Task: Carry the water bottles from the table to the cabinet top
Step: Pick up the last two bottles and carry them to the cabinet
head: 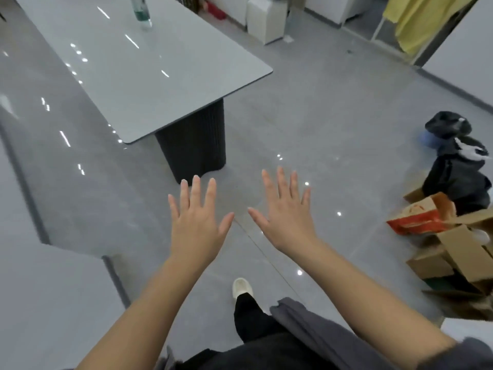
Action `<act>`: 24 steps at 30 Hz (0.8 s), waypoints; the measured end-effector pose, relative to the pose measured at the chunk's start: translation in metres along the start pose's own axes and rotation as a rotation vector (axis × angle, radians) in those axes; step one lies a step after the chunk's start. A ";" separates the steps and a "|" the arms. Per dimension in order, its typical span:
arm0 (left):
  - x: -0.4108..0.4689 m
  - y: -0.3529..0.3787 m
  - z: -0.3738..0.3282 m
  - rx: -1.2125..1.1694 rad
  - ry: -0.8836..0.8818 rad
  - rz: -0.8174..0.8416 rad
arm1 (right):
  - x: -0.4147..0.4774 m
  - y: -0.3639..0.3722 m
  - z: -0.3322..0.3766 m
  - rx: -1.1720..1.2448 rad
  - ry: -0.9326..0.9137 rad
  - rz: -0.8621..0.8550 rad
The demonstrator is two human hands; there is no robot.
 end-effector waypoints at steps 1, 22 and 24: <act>0.010 -0.002 0.008 0.008 -0.028 -0.004 | 0.015 -0.003 0.009 -0.001 -0.028 0.005; 0.220 -0.019 0.280 0.013 -0.319 -0.005 | 0.304 0.052 0.251 -0.054 -0.271 0.107; 0.247 -0.025 0.312 0.012 -0.311 0.011 | 0.332 0.059 0.272 -0.027 -0.230 0.120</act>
Point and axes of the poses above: each hand's wrist, its own x-axis towards the middle knuckle, its own y-axis out of the palm, z = x × y, the point moved 10 cm from there along x, towards the middle knuckle, and after that the axes turned 11 degrees about x, right-handed, at the moved point
